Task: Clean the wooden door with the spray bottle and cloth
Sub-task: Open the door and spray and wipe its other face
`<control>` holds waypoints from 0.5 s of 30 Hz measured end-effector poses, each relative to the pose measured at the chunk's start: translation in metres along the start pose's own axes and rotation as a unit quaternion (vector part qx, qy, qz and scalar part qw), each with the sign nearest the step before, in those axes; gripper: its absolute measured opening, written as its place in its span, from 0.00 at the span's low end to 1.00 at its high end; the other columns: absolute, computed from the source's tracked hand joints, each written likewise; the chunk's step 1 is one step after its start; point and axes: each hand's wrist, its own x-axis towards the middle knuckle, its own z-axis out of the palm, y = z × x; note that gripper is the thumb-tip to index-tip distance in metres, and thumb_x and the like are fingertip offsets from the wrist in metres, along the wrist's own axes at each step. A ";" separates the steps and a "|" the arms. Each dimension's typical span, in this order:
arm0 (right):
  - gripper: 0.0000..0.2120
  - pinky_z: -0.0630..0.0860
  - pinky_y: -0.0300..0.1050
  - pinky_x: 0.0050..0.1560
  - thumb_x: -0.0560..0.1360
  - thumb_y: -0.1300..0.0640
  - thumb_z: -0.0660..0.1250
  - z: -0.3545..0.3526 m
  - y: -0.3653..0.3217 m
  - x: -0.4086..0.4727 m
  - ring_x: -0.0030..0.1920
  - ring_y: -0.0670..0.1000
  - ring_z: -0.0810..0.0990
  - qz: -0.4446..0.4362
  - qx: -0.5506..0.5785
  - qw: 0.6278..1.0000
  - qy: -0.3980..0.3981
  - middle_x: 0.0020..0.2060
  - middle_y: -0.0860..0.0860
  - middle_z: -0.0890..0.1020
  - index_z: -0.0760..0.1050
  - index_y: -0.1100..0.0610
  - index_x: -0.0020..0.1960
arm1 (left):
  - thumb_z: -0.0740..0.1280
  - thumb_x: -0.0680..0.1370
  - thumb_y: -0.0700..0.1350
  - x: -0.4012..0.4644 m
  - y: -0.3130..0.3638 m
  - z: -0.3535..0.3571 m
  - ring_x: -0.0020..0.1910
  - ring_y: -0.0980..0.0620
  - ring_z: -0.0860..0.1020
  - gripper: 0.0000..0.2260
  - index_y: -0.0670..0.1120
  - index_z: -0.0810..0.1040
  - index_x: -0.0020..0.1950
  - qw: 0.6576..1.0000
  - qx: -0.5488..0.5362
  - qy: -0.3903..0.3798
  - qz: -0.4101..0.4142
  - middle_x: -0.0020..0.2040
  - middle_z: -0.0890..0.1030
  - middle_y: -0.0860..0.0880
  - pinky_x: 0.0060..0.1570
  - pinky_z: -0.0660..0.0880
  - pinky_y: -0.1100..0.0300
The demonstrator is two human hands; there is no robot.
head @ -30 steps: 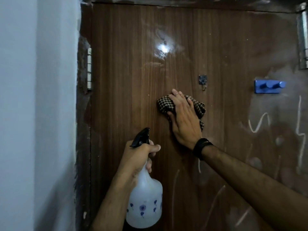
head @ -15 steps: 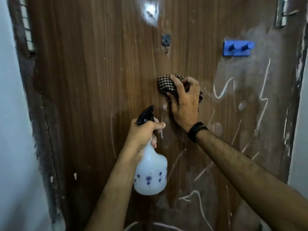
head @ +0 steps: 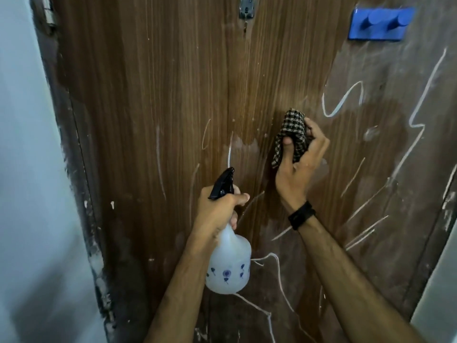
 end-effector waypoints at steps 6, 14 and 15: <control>0.18 0.71 0.44 0.63 0.79 0.63 0.69 -0.011 0.013 -0.012 0.61 0.52 0.72 -0.017 0.007 0.997 -0.075 0.60 0.54 0.72 0.71 0.66 0.67 | 0.74 0.73 0.37 -0.009 -0.019 0.018 0.21 0.50 0.68 0.08 0.44 0.77 0.38 0.998 0.042 0.051 -0.005 0.30 0.75 0.46 0.26 0.67 0.58; 0.20 0.66 0.44 0.59 0.76 0.64 0.71 -0.014 0.027 -0.032 0.57 0.58 0.71 -0.058 -0.100 0.985 -0.127 0.58 0.61 0.71 0.73 0.60 0.67 | 0.74 0.75 0.38 -0.013 -0.027 0.019 0.22 0.52 0.68 0.07 0.44 0.77 0.40 0.997 0.040 0.065 0.001 0.31 0.75 0.47 0.24 0.67 0.60; 0.23 0.66 0.46 0.59 0.73 0.66 0.71 -0.015 0.029 -0.038 0.57 0.58 0.70 -0.068 -0.125 0.980 -0.140 0.59 0.60 0.70 0.73 0.58 0.67 | 0.74 0.75 0.37 -0.013 -0.029 0.017 0.22 0.52 0.68 0.07 0.44 0.77 0.39 0.997 0.039 0.062 0.000 0.31 0.75 0.47 0.24 0.67 0.60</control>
